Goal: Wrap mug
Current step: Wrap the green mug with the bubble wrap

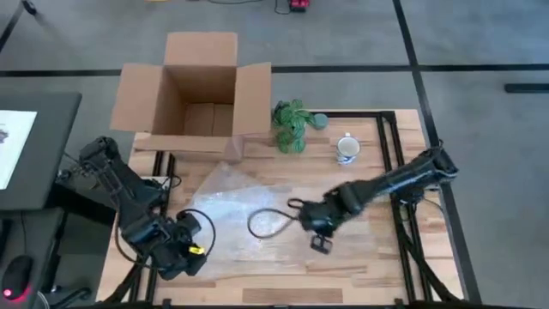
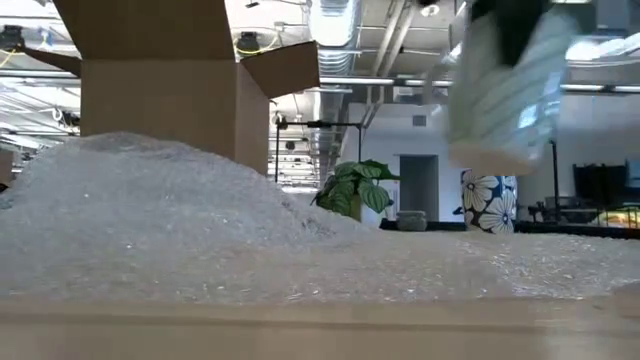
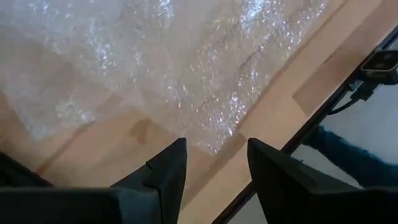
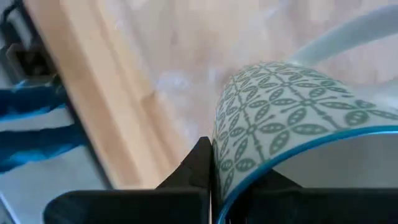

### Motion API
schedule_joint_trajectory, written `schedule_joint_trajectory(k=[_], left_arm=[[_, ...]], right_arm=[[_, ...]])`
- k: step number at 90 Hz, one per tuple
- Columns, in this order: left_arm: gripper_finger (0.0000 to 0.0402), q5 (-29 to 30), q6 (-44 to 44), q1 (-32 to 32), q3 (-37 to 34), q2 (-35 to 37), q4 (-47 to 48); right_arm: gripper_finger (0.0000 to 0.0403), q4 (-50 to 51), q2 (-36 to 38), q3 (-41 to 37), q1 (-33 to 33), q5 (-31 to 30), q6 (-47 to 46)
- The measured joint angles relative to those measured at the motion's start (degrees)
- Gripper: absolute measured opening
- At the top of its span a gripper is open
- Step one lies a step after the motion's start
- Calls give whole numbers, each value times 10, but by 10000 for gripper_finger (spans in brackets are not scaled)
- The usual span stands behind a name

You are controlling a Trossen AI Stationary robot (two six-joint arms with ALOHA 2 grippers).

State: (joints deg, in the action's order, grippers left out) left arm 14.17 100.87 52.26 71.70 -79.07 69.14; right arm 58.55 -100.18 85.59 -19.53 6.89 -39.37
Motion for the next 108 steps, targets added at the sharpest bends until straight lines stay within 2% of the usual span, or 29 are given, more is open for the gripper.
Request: schedule_joint_trajectory(k=[7, 20, 43, 53, 64, 82, 108], left_arm=[[149, 3, 28, 14, 0, 0, 13], [149, 5, 61, 31, 0, 0, 34], [149, 0, 70, 44, 0, 0, 19], [149, 0, 77, 51, 0, 0, 6], [149, 0, 95, 60, 0, -3, 1], [149, 18, 145, 83, 0, -25, 5], [149, 29, 197, 85, 0, -64, 4]], right_arm=[[4, -17, -32, 20, 3, 6, 39], [4, 17, -70, 81, 3, 4, 157], [4, 91, -79, 126, 22, -9, 338], [4, 107, -78, 127, 39, -5, 377], [5, 86, -86, 127, 49, -11, 354], [6, 36, -116, 127, 24, -11, 229], [7, 50, -166, 126, 17, -83, 102]])
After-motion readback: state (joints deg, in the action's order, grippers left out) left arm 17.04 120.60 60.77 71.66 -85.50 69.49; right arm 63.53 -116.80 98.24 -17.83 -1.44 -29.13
